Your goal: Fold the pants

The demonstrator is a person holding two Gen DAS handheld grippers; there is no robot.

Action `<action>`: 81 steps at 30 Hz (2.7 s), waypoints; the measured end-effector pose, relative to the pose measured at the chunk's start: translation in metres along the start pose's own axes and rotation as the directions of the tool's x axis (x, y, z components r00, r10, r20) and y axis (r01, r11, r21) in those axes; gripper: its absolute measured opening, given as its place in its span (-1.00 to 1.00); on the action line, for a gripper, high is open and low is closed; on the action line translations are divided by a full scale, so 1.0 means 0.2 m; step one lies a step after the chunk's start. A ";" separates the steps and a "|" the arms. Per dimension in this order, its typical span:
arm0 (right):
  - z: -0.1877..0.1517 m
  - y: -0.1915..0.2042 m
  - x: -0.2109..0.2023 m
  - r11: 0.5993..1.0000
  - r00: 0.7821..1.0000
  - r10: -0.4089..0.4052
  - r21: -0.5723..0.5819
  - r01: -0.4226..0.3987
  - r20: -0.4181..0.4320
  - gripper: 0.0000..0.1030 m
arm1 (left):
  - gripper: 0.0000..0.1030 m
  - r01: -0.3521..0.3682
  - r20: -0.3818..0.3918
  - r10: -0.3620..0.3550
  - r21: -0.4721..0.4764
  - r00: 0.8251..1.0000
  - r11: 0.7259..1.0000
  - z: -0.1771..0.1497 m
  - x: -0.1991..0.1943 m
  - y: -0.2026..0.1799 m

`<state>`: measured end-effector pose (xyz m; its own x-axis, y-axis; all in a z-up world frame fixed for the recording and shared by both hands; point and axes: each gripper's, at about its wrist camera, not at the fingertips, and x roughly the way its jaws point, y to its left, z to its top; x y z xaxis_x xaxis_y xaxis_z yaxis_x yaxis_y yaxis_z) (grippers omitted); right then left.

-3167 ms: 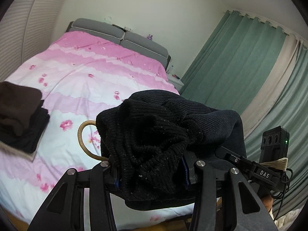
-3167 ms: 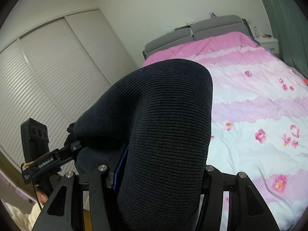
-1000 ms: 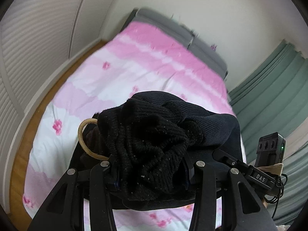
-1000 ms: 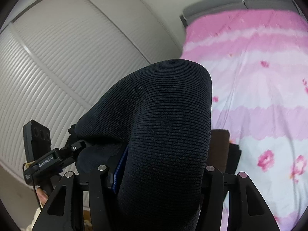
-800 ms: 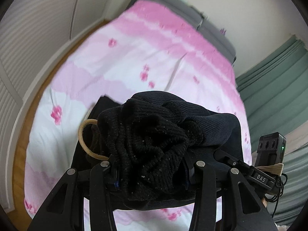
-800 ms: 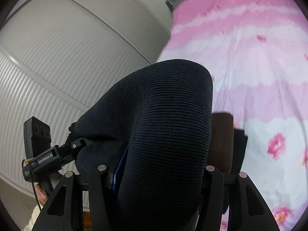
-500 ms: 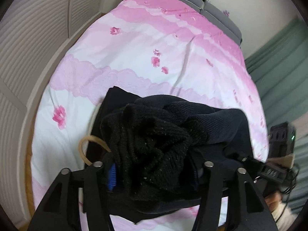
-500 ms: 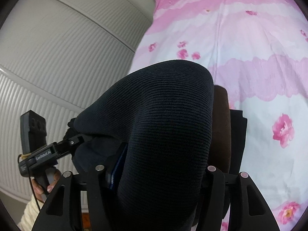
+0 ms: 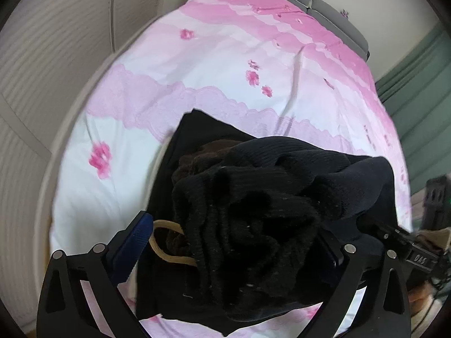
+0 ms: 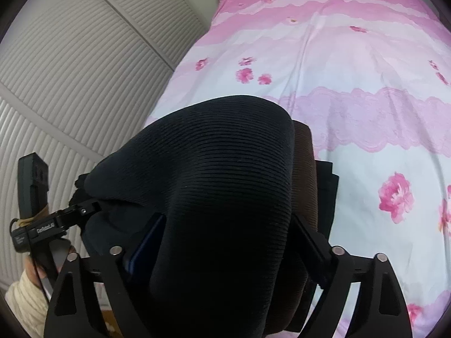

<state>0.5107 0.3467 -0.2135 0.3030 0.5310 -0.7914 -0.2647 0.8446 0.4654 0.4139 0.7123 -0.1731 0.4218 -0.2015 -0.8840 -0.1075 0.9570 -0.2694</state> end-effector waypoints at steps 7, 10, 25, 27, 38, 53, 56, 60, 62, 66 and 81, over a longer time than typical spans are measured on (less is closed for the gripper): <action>-0.01 0.14 -0.13 0.995 0.997 -0.068 -0.075 0.071 0.038 0.77 | 0.94 -0.087 0.158 0.057 0.190 0.986 0.978 -0.05 -0.31 -0.24; -0.04 0.20 -0.25 0.991 0.994 -0.069 -0.107 0.078 0.085 0.77 | 0.94 -0.117 0.244 0.059 0.227 0.968 0.967 -0.12 -0.50 -0.34; -0.51 0.11 -1.36 0.961 0.905 -0.169 -0.140 0.240 0.389 0.88 | 1.00 -0.139 0.487 0.013 0.225 0.873 0.964 -0.65 -1.17 -1.07; -0.59 0.06 -1.51 0.955 0.892 -0.194 -0.128 0.266 0.409 0.88 | 1.00 -0.119 0.496 -0.004 0.215 0.868 0.969 -0.74 -1.21 -1.18; -1.12 -0.41 -2.19 0.932 0.839 -0.311 -0.032 0.362 0.446 0.88 | 1.00 -0.104 0.485 -0.051 0.287 0.873 0.952 -1.32 -1.24 -1.88; -1.60 -0.80 -2.72 0.930 0.818 -0.335 0.026 0.366 0.468 0.89 | 1.00 -0.091 0.475 -0.099 0.361 0.874 0.928 -1.79 -1.40 -2.41; -1.65 -0.81 -2.77 0.931 0.812 -0.334 0.033 0.363 0.479 0.88 | 1.00 -0.094 0.482 -0.104 0.369 0.870 0.925 -1.83 -1.43 -2.45; -1.70 -0.82 -2.83 0.931 0.807 -0.331 0.031 0.363 0.489 0.89 | 1.00 -0.087 0.482 -0.112 0.372 0.869 0.924 -1.87 -1.45 -2.48; -1.72 -0.82 -2.85 0.933 0.806 -0.324 0.026 0.359 0.495 0.89 | 1.00 -0.086 0.483 -0.111 0.368 0.869 0.926 -1.88 -1.46 -2.49; -1.74 -0.81 -2.87 0.935 0.807 -0.317 0.023 0.353 0.498 0.88 | 1.00 -0.092 0.489 -0.107 0.366 0.866 0.926 -1.91 -1.47 -2.49; -1.77 -0.81 -2.91 0.936 0.801 -0.306 0.011 0.351 0.515 0.89 | 1.00 -0.098 0.507 -0.103 0.354 0.856 0.930 -1.93 -1.51 -2.48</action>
<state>0.0540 -0.1225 0.0312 0.7952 0.2019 -0.5717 -0.1317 0.9779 0.1622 -0.0066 0.2171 0.0796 0.8286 -0.1652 -0.5349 0.1773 0.9837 -0.0292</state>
